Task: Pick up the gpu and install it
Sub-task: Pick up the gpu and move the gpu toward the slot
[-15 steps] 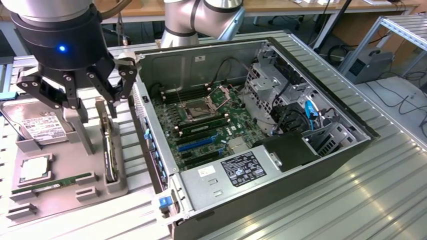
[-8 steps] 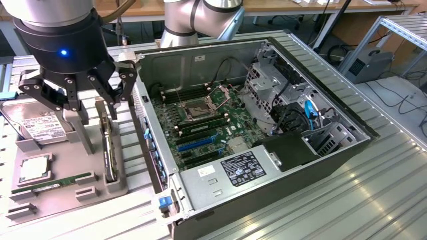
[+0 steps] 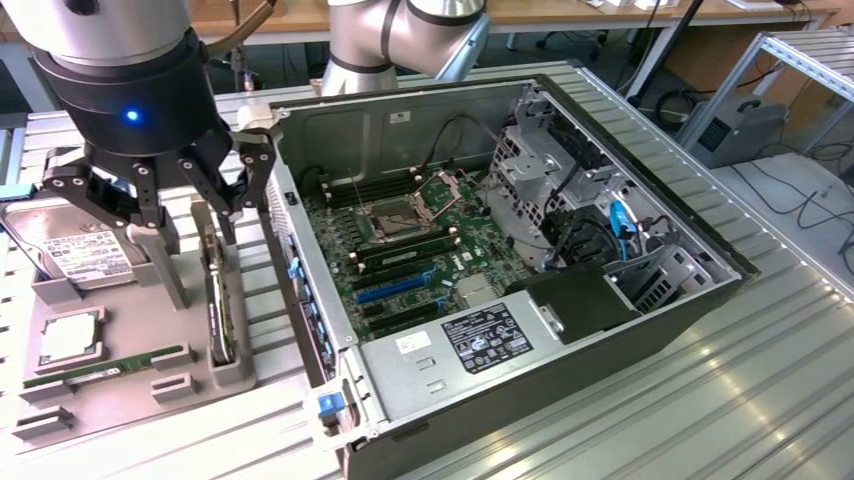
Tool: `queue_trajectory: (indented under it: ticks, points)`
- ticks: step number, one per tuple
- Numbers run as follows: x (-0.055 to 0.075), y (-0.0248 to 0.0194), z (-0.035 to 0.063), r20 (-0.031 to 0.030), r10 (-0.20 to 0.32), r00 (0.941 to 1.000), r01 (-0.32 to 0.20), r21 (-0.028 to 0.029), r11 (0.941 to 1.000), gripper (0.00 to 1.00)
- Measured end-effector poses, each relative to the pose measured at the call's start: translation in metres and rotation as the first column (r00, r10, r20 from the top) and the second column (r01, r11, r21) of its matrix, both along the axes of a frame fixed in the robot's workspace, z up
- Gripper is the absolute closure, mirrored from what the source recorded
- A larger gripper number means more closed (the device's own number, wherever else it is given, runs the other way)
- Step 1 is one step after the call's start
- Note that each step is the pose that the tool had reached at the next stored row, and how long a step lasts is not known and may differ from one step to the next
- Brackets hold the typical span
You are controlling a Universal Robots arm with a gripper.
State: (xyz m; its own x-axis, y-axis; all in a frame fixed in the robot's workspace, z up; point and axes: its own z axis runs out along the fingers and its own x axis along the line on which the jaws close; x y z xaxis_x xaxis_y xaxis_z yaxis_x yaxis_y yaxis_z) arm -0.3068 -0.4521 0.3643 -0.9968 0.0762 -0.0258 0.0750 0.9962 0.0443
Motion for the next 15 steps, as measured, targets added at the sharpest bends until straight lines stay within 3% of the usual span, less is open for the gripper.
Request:
queue_trajectory:
  ticks: [15]
  points:
    - [0.000, 0.0000, -0.0121, 0.0000, 0.000, 1.0000, 0.000, 0.0000, 1.0000, 0.52]
